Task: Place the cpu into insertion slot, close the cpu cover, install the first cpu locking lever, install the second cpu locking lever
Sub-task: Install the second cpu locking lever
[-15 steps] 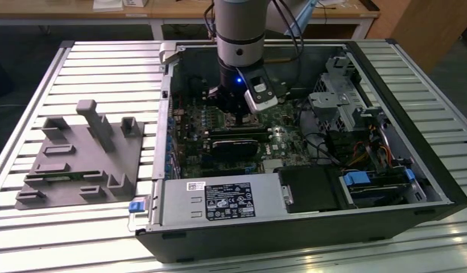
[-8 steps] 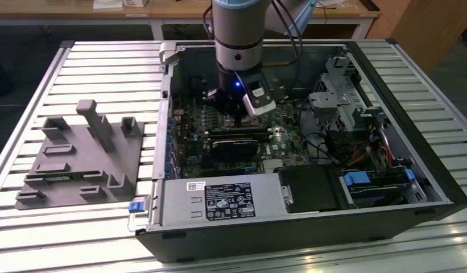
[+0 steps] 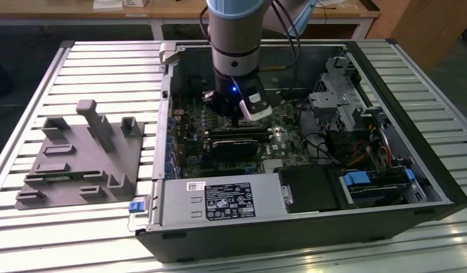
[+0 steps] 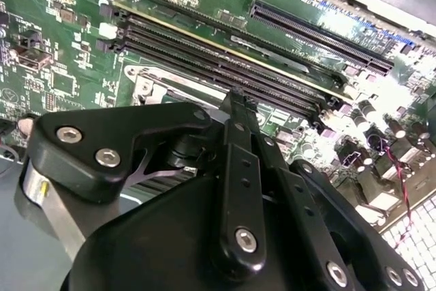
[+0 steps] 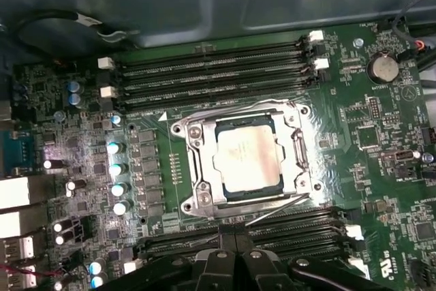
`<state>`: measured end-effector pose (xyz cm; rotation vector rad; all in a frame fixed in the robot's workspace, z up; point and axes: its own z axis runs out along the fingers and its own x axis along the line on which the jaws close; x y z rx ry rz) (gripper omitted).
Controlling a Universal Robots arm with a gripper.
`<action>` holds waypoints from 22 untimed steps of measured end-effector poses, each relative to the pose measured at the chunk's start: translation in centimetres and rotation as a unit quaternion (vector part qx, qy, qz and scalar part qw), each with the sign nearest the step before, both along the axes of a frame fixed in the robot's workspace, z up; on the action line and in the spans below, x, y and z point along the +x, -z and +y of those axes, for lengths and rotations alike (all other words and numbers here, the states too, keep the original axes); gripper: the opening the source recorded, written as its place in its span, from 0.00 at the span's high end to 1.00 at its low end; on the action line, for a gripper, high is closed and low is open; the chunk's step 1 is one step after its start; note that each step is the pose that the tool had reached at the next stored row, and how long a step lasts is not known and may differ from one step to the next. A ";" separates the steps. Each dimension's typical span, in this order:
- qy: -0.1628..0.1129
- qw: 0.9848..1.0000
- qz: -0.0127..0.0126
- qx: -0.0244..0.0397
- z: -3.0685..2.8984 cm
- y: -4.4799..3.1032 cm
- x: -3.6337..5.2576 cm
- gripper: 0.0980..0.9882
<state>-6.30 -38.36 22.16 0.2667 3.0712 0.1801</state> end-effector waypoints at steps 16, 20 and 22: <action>-0.006 0.999 0.000 0.050 -1.50 0.84 -0.41 0.99; -0.006 0.998 0.000 0.063 -1.94 1.11 -0.48 0.99; -0.007 0.997 0.000 0.071 -2.13 1.23 -0.59 0.99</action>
